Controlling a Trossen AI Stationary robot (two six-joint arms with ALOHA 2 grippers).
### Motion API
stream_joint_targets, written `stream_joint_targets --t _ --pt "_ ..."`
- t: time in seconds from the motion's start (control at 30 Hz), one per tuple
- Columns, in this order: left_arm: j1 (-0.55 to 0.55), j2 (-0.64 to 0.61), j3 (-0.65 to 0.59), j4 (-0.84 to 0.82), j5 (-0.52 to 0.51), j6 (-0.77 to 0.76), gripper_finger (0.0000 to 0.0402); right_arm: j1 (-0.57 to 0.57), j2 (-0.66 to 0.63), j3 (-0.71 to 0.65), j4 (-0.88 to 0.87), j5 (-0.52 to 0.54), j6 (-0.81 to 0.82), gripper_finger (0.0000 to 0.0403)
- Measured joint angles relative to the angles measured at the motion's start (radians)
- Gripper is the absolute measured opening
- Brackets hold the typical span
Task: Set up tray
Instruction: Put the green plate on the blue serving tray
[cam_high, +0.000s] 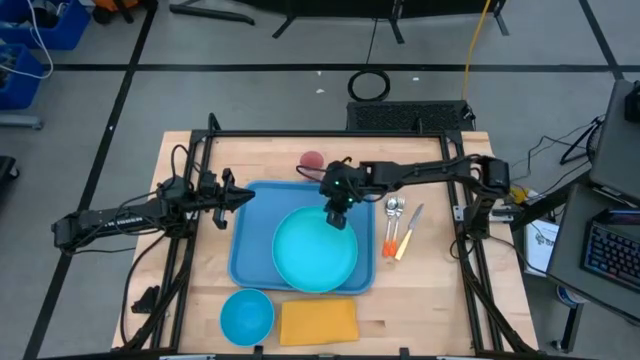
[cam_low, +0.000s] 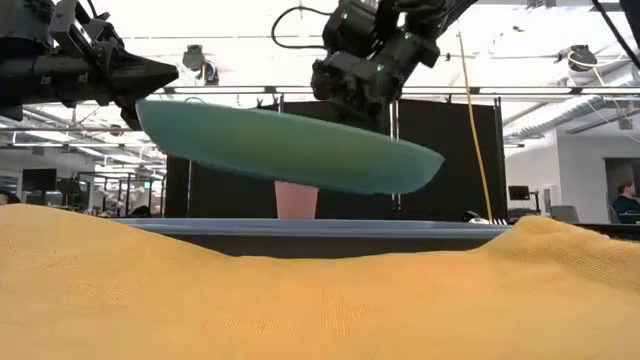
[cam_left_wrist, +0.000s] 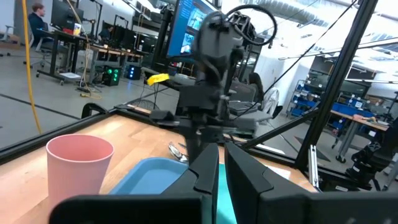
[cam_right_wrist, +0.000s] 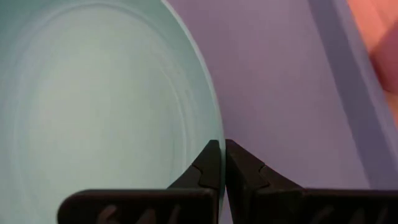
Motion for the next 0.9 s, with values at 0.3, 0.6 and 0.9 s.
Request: stream_joint_targets --t 0.3,0.6,0.9 --pt "0.0 0.0 0.0 0.0 0.0 0.001 0.0031 -0.057 0.026 0.002 0.03 0.028 0.03 0.0" --pt "0.0 0.0 0.0 0.004 -0.001 0.001 0.0031 -0.083 0.026 0.001 0.025 0.087 0.13 0.0" --pt "0.0 0.0 0.0 0.004 -0.001 0.001 0.0031 -0.085 0.041 -0.002 0.03 0.108 0.147 0.0"
